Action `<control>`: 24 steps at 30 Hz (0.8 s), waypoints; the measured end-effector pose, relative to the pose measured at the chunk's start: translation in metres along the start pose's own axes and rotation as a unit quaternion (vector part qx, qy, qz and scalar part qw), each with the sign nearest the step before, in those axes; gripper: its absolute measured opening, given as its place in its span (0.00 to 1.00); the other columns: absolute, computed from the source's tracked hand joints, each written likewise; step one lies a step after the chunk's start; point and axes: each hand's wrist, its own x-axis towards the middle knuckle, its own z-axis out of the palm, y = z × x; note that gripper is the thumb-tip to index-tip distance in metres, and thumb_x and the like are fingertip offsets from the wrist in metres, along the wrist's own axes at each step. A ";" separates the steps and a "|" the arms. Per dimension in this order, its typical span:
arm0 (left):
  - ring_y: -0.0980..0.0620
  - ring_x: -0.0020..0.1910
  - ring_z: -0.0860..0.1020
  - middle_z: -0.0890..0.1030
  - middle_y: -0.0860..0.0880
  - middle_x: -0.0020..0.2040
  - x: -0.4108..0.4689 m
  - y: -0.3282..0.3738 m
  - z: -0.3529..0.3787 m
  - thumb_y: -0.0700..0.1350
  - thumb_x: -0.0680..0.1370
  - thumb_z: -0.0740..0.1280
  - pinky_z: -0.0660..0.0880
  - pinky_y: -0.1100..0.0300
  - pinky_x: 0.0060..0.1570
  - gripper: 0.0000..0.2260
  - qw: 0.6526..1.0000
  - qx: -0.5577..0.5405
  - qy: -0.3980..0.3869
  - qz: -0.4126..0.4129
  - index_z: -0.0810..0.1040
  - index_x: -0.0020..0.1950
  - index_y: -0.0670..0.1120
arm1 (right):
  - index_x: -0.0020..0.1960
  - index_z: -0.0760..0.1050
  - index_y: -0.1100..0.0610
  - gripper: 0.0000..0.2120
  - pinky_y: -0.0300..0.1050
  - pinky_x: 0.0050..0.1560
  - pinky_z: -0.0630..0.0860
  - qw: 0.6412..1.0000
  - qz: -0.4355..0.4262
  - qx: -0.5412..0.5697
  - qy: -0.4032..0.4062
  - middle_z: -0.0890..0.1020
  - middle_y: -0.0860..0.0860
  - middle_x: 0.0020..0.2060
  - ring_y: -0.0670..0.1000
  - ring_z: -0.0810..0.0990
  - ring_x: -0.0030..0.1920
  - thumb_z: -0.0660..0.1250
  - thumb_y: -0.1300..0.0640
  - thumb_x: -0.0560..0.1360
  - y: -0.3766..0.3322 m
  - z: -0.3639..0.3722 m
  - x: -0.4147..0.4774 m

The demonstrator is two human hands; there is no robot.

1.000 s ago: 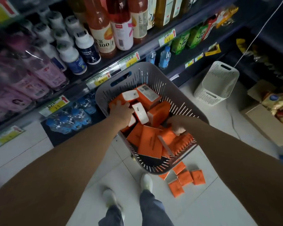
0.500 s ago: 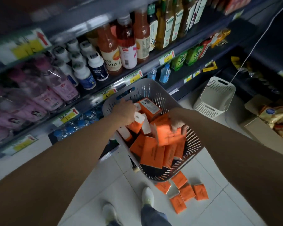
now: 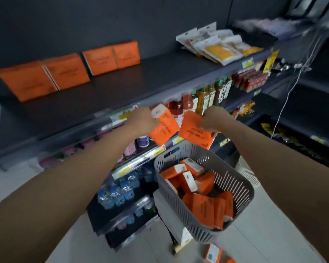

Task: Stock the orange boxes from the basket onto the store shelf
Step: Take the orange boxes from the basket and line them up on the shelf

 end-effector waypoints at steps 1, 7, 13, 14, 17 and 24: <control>0.40 0.56 0.77 0.78 0.38 0.57 -0.003 -0.001 -0.012 0.46 0.76 0.63 0.69 0.56 0.44 0.14 1.000 -0.004 0.023 -0.002 0.75 0.55 0.36 | 0.51 0.76 0.64 0.11 0.52 0.42 0.84 1.000 -0.003 0.016 0.015 0.82 0.57 0.41 0.55 0.84 0.35 0.61 0.59 0.74 -0.007 -0.007 -0.003; 0.39 0.59 0.75 0.77 0.38 0.60 -0.024 -0.025 -0.084 0.45 0.76 0.63 0.70 0.52 0.51 0.15 0.989 -0.074 0.129 -0.003 0.71 0.59 0.37 | 0.47 0.73 0.60 0.09 0.52 0.44 0.82 0.989 -0.032 0.043 0.141 0.82 0.59 0.44 0.60 0.83 0.40 0.58 0.56 0.73 -0.068 -0.045 -0.033; 0.50 0.38 0.71 0.74 0.43 0.51 -0.034 -0.064 -0.118 0.40 0.76 0.62 0.67 0.60 0.37 0.12 0.957 -0.237 0.167 -0.012 0.68 0.58 0.38 | 0.46 0.70 0.58 0.05 0.49 0.39 0.75 0.973 -0.067 0.073 0.210 0.79 0.57 0.45 0.60 0.79 0.44 0.58 0.59 0.72 -0.127 -0.051 -0.042; 0.54 0.35 0.69 0.71 0.46 0.51 -0.034 -0.068 -0.121 0.39 0.77 0.61 0.67 0.63 0.32 0.10 0.950 -0.263 0.169 -0.016 0.67 0.57 0.40 | 0.45 0.69 0.57 0.04 0.49 0.40 0.73 0.970 -0.071 0.079 0.216 0.78 0.57 0.45 0.60 0.79 0.45 0.58 0.59 0.72 -0.134 -0.051 -0.041; 0.56 0.37 0.70 0.70 0.50 0.51 -0.029 -0.083 -0.127 0.35 0.77 0.59 0.67 0.71 0.25 0.10 0.930 -0.327 0.166 -0.030 0.62 0.56 0.45 | 0.46 0.69 0.57 0.04 0.49 0.42 0.72 0.965 -0.083 0.089 0.230 0.79 0.57 0.47 0.61 0.79 0.49 0.58 0.59 0.72 -0.150 -0.050 -0.031; 0.51 0.58 0.74 0.69 0.50 0.66 0.011 -0.104 -0.127 0.26 0.76 0.53 0.67 0.66 0.26 0.33 0.917 -0.372 0.143 -0.001 0.54 0.75 0.53 | 0.50 0.72 0.59 0.09 0.48 0.43 0.70 0.961 -0.114 0.090 0.233 0.79 0.59 0.51 0.63 0.78 0.52 0.58 0.61 0.71 -0.184 -0.057 0.027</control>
